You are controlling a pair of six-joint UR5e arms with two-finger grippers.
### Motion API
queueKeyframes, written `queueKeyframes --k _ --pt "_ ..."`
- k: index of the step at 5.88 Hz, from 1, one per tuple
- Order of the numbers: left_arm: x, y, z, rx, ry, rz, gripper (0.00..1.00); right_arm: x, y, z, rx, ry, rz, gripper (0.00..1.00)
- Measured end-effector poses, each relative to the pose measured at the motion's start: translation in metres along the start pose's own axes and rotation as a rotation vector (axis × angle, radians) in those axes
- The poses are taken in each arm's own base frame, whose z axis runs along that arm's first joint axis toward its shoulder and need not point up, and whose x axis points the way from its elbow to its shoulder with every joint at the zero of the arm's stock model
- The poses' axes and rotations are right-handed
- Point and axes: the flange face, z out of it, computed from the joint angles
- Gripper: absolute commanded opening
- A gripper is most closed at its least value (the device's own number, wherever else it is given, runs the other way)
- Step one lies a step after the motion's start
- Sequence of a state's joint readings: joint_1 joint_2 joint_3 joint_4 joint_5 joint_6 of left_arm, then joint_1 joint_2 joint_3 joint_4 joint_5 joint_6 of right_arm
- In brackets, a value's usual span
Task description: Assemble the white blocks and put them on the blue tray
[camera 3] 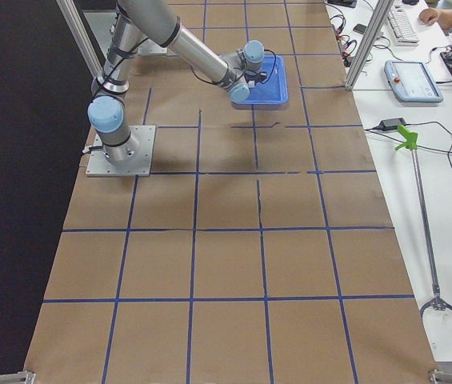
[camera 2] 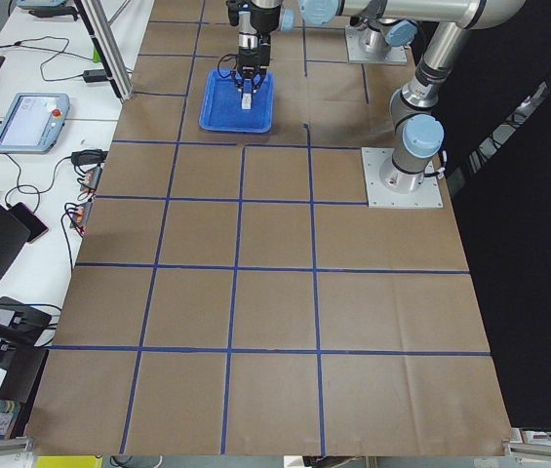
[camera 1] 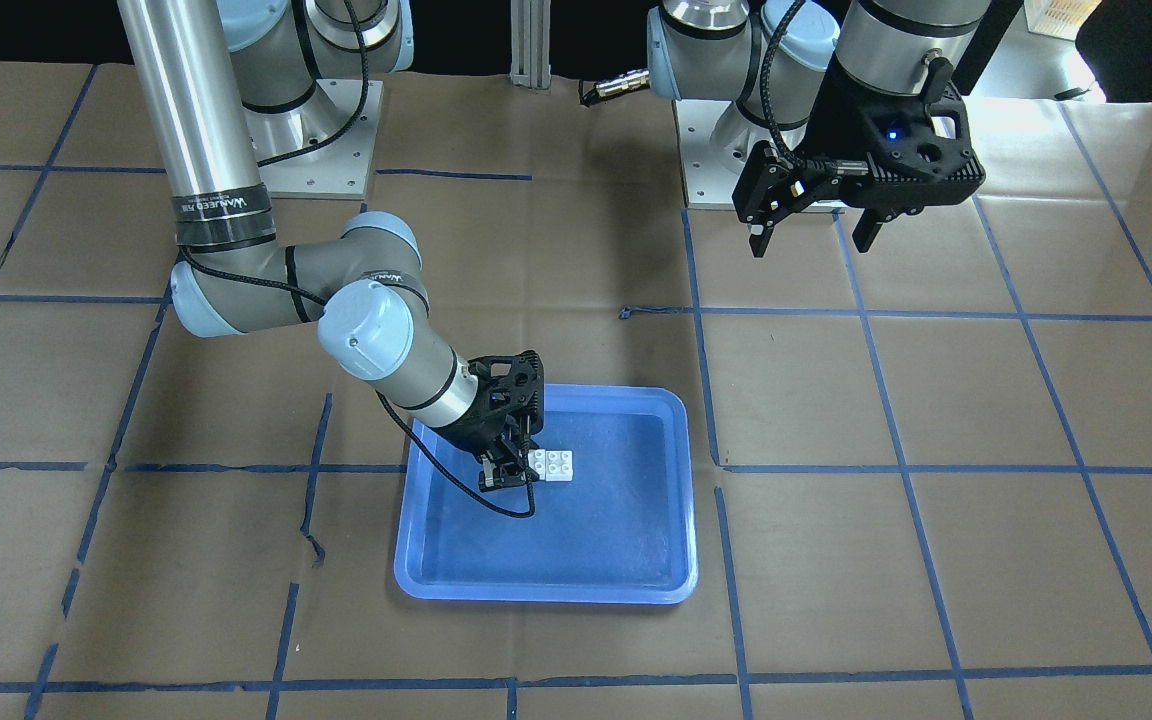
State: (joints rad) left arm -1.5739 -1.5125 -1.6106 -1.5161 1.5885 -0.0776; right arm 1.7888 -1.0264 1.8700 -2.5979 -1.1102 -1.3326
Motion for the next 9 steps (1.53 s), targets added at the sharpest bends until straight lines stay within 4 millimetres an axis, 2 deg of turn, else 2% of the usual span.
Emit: queueKeyframes --k 1,3,9 --pt "0.0 0.0 0.0 0.0 0.001 0.001 0.99 0.0 0.0003 0.0009 0.001 0.0 0.002 0.41" --pt "0.0001 0.0 0.0 0.0 0.001 0.003 0.99 -0.0006 0.0007 0.0019 0.0 -0.002 0.005 0.59" --pt "0.0002 0.0 -0.0001 0.0 0.002 0.005 0.99 0.0034 -0.0019 -0.001 0.004 0.008 0.006 0.63"
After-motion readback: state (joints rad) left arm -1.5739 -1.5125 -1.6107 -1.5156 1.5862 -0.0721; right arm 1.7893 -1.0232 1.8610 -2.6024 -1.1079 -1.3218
